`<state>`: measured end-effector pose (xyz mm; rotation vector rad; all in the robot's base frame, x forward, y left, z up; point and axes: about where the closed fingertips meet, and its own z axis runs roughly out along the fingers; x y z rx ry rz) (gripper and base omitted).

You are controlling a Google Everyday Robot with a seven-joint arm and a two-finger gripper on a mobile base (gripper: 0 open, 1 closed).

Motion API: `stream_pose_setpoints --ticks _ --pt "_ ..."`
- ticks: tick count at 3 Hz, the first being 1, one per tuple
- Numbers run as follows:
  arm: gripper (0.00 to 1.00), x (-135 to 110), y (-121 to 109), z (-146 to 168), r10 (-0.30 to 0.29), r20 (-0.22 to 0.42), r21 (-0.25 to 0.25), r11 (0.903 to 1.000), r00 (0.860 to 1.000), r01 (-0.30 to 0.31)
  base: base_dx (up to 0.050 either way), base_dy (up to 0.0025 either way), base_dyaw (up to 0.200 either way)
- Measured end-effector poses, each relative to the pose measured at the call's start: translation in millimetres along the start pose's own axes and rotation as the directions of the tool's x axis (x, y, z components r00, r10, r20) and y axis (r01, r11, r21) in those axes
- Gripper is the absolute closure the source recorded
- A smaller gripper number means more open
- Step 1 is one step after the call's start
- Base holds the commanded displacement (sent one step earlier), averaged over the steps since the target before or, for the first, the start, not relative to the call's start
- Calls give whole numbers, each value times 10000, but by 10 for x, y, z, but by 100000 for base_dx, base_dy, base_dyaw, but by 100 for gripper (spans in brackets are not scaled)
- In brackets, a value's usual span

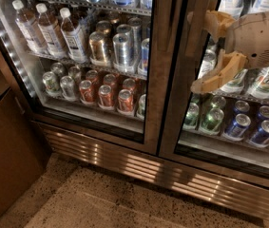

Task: Open right fridge door

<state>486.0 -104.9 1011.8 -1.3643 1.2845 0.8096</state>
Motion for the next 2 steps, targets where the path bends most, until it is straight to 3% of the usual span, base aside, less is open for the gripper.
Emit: stream_pose_setpoints --ticks 1,2 --pt "0 0 0 0 0 0 0 10000 10000 0 0 0 19603" --pt "0 0 0 0 0 0 0 10000 10000 0 0 0 0"
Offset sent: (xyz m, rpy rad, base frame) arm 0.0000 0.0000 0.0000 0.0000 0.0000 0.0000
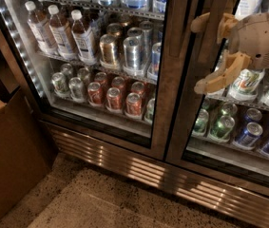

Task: Open right fridge door

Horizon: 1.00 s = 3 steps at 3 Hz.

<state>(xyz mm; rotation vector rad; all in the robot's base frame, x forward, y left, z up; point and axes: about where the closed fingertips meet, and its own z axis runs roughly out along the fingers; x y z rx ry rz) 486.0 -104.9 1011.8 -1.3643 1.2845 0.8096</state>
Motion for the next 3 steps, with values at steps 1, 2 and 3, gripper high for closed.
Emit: stream_pose_setpoints --ticks 1,2,3 --pt "18 21 57 -67 -1 0 -1 10000 10000 1 0 0 0" --pt "41 34 41 -158 -1 0 0 10000 10000 1 0 0 0" --pt "64 62 -42 -190 -1 0 0 10000 10000 1 0 0 0"
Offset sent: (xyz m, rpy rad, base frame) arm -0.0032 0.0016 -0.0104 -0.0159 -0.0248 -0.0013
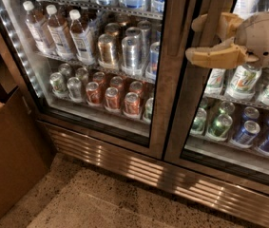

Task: Open right fridge door

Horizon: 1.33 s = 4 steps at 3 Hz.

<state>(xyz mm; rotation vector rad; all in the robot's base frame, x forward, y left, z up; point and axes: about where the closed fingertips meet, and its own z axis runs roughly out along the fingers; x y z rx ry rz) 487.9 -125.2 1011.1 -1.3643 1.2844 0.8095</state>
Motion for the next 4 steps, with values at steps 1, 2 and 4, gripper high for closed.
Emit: stream_pose_setpoints --ticks 1,2,4 --pt "87 21 -107 24 0 0 0 10000 10000 0 0 0 0" --pt "100 36 -210 64 -1 1 1 10000 10000 1 0 0 0" --pt "100 23 -323 204 -1 1 1 10000 10000 1 0 0 0"
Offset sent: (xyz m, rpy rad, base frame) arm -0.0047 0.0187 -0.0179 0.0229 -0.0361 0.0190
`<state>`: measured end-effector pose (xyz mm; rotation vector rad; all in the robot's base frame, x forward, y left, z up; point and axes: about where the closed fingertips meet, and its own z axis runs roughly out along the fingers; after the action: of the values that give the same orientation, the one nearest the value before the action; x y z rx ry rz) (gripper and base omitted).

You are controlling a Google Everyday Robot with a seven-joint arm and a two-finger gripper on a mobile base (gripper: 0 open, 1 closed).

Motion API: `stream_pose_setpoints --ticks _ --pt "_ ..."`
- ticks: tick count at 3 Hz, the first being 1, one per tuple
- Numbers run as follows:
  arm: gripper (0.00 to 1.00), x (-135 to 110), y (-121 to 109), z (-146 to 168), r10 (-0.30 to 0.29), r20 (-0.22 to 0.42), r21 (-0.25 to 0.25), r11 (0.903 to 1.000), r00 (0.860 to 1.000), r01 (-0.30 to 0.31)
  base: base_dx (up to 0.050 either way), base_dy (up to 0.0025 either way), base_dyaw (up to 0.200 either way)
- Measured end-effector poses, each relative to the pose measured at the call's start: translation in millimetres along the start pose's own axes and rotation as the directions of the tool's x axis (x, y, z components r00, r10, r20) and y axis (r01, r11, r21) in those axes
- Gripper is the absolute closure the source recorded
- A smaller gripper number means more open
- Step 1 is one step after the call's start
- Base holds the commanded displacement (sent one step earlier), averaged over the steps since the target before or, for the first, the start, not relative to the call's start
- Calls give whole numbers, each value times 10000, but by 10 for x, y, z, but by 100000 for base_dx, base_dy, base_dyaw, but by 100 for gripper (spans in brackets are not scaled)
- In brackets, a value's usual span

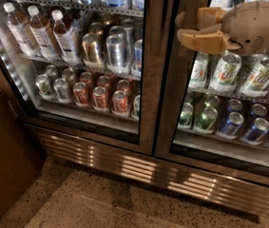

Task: Open right fridge door

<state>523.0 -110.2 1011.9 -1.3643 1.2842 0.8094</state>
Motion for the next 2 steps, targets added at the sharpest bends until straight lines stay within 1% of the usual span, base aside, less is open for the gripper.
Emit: stream_pose_setpoints --ticks 2 --pt "100 -57 -119 133 0 0 0 10000 10000 0 0 0 0"
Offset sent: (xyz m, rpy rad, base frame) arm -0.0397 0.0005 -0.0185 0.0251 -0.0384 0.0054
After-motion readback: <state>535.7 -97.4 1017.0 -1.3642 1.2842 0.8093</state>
